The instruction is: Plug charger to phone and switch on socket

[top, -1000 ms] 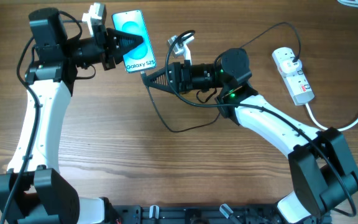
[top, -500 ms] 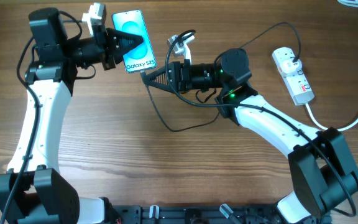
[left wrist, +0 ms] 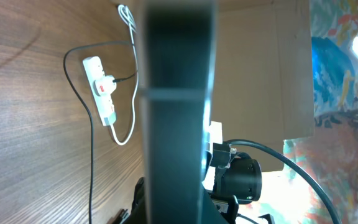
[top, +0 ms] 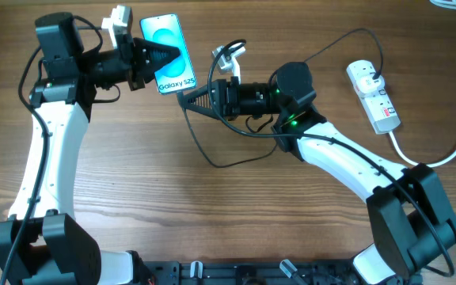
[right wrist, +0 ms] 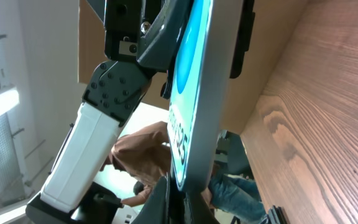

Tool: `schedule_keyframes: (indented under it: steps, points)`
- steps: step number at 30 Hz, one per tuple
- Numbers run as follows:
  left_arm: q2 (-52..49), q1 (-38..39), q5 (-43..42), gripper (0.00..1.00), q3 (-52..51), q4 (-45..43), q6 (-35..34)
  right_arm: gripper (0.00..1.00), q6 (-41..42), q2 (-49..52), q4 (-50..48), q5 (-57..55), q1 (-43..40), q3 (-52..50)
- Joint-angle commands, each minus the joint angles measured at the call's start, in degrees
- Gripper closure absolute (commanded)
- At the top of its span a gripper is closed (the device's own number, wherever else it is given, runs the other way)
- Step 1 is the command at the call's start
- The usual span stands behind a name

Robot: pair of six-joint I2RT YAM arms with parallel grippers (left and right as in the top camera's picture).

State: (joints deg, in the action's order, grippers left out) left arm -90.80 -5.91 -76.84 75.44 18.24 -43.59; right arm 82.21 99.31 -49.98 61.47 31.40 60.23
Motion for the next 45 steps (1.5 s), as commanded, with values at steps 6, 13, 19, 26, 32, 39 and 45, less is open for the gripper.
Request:
schedule_keyframes:
  steps: [6, 13, 19, 26, 32, 39, 45]
  points:
    - [1.1, 3.4, -5.6, 0.96, 0.2, 1.3, 1.7, 0.51, -2.8, -0.6, -1.9, -5.8, -2.4, 0.6]
    - [1.1, 3.4, 1.1, 0.96, 0.2, 1.3, 2.9, 0.16, -7.2, -0.6, -3.6, 10.7, -2.3, 0.6]
    - [1.1, 3.5, 0.1, 0.96, 0.2, 1.4, 2.9, 0.58, -7.1, -0.6, -3.3, 10.4, -2.0, 0.6]
    - [1.1, 4.0, -1.4, 0.96, 0.2, 2.2, 2.9, 0.96, -6.8, -0.6, -2.9, 7.8, -2.0, 0.6]
    - [1.1, 6.1, -2.0, 0.96, 0.2, 2.2, 2.9, 0.96, -5.3, -0.6, -3.0, 5.6, -2.0, 0.6]
    - [1.1, 8.2, -2.6, 0.96, 0.2, 5.9, 7.6, 0.95, -4.0, -0.6, -4.9, 3.2, -2.2, 0.6]
    - [1.1, 8.3, -3.2, 0.96, 0.2, 8.4, 9.2, 0.95, -3.7, -0.6, -4.8, 1.4, -2.3, 0.6]
